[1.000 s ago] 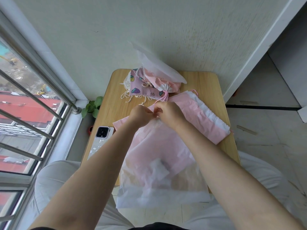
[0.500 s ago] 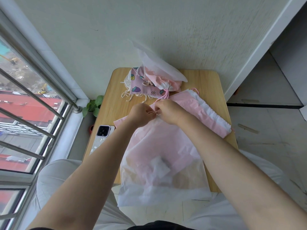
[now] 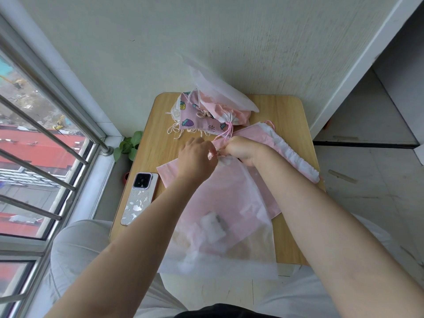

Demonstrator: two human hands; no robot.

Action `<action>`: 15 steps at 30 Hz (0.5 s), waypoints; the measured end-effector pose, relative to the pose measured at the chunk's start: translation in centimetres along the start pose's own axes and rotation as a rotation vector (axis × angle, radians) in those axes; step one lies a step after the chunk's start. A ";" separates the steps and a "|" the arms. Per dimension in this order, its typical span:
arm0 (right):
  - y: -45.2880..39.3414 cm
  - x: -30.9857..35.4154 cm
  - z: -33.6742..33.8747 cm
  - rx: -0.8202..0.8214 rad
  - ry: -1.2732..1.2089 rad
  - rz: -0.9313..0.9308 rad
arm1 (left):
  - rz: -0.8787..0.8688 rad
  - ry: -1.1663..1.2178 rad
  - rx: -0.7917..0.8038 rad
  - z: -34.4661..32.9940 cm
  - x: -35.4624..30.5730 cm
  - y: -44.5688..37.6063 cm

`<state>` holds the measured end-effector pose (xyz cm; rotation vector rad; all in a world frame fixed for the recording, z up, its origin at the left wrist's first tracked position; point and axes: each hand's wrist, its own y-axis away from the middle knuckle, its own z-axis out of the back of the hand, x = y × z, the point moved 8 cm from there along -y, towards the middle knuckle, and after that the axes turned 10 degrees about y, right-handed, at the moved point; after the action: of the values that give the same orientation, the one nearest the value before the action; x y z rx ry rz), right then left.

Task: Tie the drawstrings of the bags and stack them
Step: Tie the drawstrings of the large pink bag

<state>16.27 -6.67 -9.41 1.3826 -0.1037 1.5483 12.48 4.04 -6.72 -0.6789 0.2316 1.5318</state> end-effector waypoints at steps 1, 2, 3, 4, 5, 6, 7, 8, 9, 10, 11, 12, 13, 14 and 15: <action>0.2 0.3 -0.1 -0.007 0.000 0.007 | 0.066 0.084 0.052 -0.4 0.4 0.0; 0.3 0.5 0.0 -0.012 0.015 0.012 | 0.130 0.147 0.079 -0.8 0.7 -0.1; 0.3 0.6 0.0 -0.013 0.020 0.013 | 0.170 0.171 0.088 -0.9 1.0 -0.1; 0.3 0.4 0.0 -0.015 0.023 0.006 | 0.184 0.174 0.088 -1.1 1.1 0.0; 0.4 0.3 0.1 -0.022 0.023 -0.005 | 0.190 0.171 0.091 -1.2 1.2 -0.1; 0.5 0.3 0.2 -0.029 0.018 -0.009 | 0.195 0.166 0.099 -1.3 1.3 -0.2; 0.6 0.1 0.3 -0.035 0.016 -0.004 | 0.209 0.172 0.114 -1.5 1.4 -0.4; 0.5 0.0 0.5 -0.049 0.033 0.002 | 0.233 0.194 0.131 -1.6 1.7 -0.6; 0.4 -0.2 0.8 -0.074 0.065 0.004 | 0.263 0.233 0.147 -1.7 1.9 -0.7; 0.3 -0.5 1.0 -0.101 0.110 -0.003 | 0.295 0.279 0.171 -1.8 2.1 -0.9; 0.0 -0.9 1.2 -0.120 0.143 -0.009 | 0.331 0.328 0.202 -2.0 2.2 -1.0; -0.1 -1.0 1.3 -0.131 0.160 -0.014 | 0.375 0.382 0.236 -2.2 2.3 -1.0; -0.1 -1.1 1.2 -0.134 0.170 -0.020 | 0.430 0.437 0.268 -2.4 2.4 -0.9; -0.2 -1.2 1.1 -0.134 0.171 -0.023 | 0.483 0.486 0.289 -2.6 2.5 -0.7; -0.3 -1.2 1.1 -0.135 0.171 -0.012 | 0.523 0.515 0.304 -2.6 2.5 -0.6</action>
<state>17.02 -7.91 -10.11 1.1389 -0.0927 1.6129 13.95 4.78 -10.00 -0.7949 1.0788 1.7332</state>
